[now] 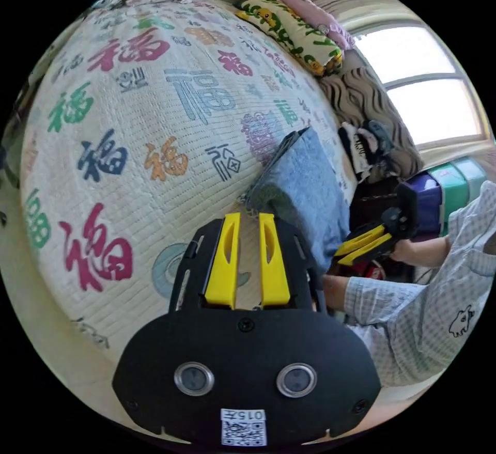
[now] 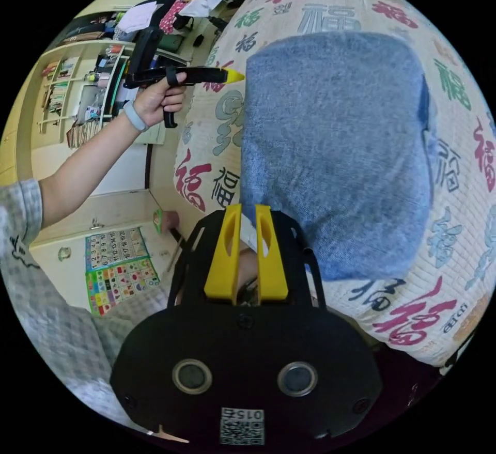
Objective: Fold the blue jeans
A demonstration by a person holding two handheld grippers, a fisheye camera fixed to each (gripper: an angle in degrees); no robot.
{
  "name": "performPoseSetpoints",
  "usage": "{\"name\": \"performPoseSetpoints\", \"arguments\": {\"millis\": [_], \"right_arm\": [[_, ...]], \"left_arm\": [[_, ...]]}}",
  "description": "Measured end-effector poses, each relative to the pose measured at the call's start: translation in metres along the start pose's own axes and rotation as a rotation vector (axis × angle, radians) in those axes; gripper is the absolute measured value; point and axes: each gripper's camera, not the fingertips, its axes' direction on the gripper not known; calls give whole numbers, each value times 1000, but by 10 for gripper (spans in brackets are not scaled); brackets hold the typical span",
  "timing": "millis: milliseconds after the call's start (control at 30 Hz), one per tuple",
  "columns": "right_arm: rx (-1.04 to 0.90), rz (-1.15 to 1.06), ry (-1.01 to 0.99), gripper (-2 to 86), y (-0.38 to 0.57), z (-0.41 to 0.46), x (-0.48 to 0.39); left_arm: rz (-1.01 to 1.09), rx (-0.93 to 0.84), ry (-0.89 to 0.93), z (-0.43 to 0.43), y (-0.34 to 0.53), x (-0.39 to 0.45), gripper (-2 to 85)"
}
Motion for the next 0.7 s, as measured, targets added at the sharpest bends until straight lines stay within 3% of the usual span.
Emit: {"name": "performPoseSetpoints", "arguments": {"millis": [167, 400, 600, 700], "right_arm": [[145, -12, 201, 46, 14, -39, -6], [100, -32, 405, -4, 20, 13, 6], [168, 178, 138, -2, 40, 5, 43], [294, 276, -174, 11, 74, -19, 70]], "left_arm": [[204, 90, 5, -16, -24, 64, 79], [379, -214, -304, 78, -64, 91, 6], [567, -340, -486, 126, -66, 97, 1], [461, -333, -357, 113, -85, 82, 29]]}}
